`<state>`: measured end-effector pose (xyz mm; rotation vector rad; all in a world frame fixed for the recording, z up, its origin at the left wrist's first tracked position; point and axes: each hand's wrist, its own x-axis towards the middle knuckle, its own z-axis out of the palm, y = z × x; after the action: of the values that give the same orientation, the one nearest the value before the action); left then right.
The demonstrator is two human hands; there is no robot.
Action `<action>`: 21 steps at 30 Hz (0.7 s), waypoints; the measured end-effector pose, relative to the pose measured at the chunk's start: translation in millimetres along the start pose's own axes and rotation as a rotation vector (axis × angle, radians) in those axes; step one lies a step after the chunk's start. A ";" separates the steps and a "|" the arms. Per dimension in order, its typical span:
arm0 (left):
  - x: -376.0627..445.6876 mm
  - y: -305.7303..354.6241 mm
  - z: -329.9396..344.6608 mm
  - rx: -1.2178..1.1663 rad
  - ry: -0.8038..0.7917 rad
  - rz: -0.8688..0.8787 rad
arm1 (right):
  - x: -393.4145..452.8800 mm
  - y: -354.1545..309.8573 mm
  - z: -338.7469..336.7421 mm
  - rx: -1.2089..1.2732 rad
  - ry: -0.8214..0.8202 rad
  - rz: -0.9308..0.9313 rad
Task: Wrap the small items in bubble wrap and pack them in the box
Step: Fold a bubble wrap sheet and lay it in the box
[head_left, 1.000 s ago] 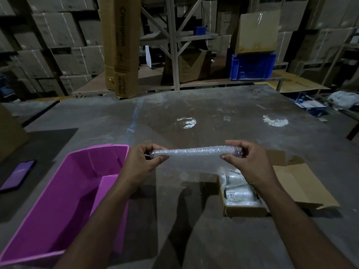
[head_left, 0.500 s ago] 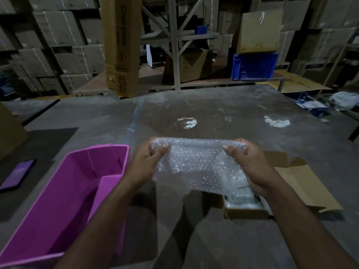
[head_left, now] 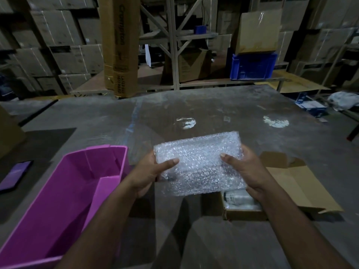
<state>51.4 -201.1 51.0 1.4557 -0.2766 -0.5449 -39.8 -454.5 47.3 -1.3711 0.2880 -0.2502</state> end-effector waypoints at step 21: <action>2.0 -9.3 -8.0 0.456 0.137 0.253 | -7.9 -6.0 -7.8 -0.305 -0.057 -0.118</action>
<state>55.3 -195.4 40.6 1.8548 -0.4912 -0.1781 -50.0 -460.1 52.3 -1.6968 0.2033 -0.2718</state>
